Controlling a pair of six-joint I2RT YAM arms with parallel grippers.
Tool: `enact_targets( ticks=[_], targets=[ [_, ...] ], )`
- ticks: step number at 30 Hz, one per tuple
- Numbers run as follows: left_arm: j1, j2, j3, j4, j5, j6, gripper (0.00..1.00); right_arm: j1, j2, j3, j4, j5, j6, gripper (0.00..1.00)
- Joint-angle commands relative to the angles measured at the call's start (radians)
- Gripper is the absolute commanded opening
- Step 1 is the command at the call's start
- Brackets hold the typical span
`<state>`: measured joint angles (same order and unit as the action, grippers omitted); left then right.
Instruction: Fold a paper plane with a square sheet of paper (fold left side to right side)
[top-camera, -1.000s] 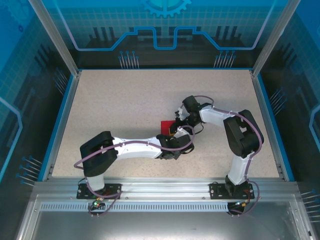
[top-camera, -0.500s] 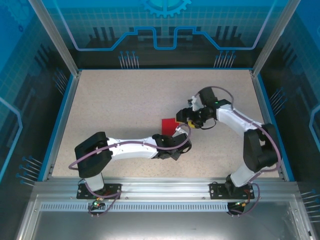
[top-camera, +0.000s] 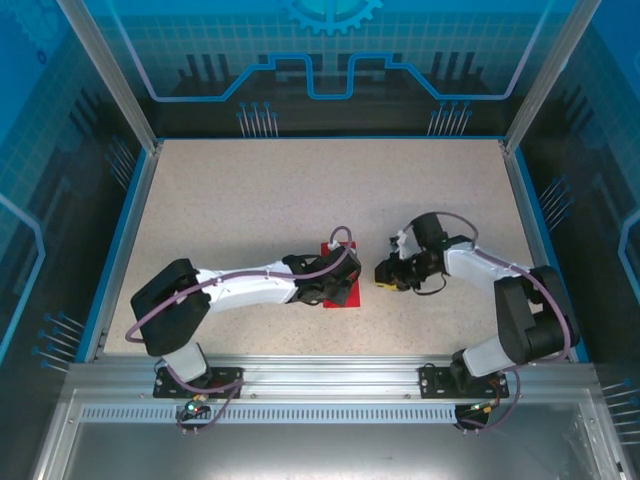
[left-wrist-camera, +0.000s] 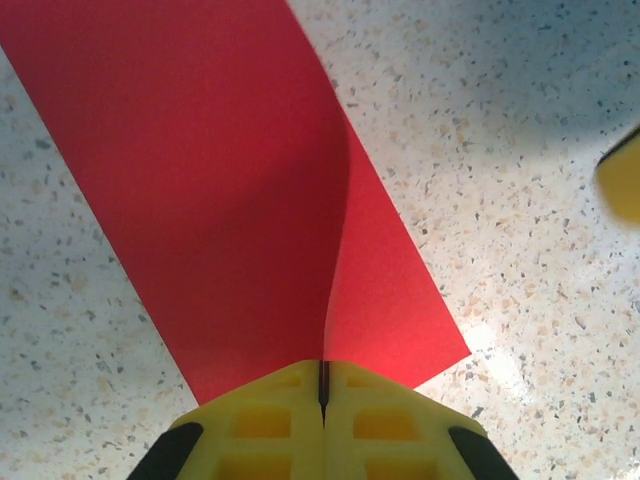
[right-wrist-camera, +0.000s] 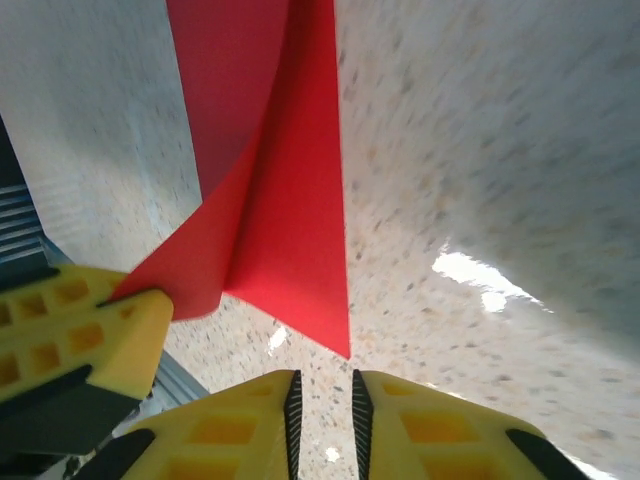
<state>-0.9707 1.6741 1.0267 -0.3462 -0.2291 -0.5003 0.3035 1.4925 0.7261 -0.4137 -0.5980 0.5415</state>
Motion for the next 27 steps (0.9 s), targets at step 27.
enact_targets(
  ticks=[27],
  targets=[
    [0.149,-0.099,-0.117,0.047,0.175,0.000,0.05,0.261,0.226,0.044,0.023,0.159,0.027,0.10]
  ],
)
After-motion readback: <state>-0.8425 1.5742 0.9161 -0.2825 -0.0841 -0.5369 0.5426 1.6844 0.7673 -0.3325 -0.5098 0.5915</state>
